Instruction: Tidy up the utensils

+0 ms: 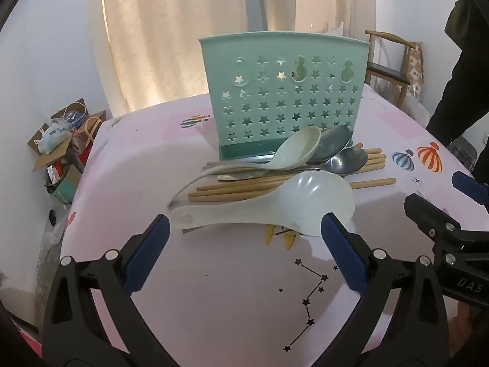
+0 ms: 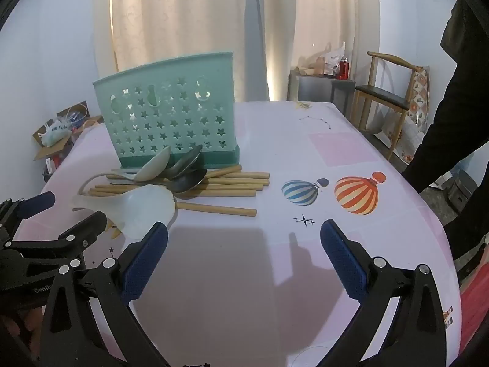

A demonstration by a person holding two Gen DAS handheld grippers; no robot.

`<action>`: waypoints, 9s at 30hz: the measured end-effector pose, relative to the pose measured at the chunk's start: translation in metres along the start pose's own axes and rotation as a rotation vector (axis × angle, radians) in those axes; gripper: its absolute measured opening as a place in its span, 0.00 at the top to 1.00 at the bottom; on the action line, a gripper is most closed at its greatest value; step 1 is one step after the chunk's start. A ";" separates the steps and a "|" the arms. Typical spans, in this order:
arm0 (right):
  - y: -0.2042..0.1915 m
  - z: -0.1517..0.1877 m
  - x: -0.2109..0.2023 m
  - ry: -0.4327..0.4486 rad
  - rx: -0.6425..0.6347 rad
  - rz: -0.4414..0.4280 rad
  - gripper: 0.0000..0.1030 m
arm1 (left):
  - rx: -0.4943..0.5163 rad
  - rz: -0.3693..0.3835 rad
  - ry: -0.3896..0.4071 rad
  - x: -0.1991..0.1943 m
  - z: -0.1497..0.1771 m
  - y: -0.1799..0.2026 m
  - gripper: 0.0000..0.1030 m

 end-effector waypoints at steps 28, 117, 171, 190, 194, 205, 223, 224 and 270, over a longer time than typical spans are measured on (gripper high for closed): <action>0.002 -0.001 -0.002 0.003 0.000 0.006 0.05 | 0.003 -0.022 0.034 -0.003 -0.002 0.005 0.09; 0.004 -0.001 -0.004 0.002 0.021 0.001 0.05 | 0.022 -0.018 0.021 -0.007 -0.002 0.006 0.09; 0.004 0.000 -0.006 -0.002 0.025 0.001 0.05 | 0.025 -0.018 0.016 -0.006 -0.001 0.007 0.09; 0.005 0.000 -0.005 -0.002 0.026 0.000 0.05 | 0.024 -0.020 0.016 -0.006 -0.003 0.006 0.09; 0.005 0.000 -0.005 -0.003 0.027 -0.001 0.05 | 0.021 -0.019 0.014 -0.006 -0.003 0.006 0.09; 0.004 0.001 -0.007 -0.002 0.028 0.000 0.05 | 0.016 -0.020 0.014 -0.005 -0.003 0.006 0.09; 0.005 0.000 -0.002 -0.013 0.034 -0.001 0.05 | 0.008 -0.018 0.008 -0.003 -0.003 0.003 0.09; 0.004 0.000 -0.002 -0.013 0.033 -0.002 0.05 | 0.008 -0.017 0.008 -0.003 -0.003 0.003 0.09; -0.023 -0.005 0.063 -0.318 0.449 -0.462 0.77 | -0.194 -0.025 -0.037 -0.007 0.004 -0.085 0.22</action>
Point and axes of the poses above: each gripper's, at about its wrist camera, not at the fingertips, and x roughly the way its jaws point, y to its right, z to its underside, the point moved 2 cm from there along x, roughly the way its jaws point, and after that the axes turned 7 degrees about y, right-handed, at the moved point
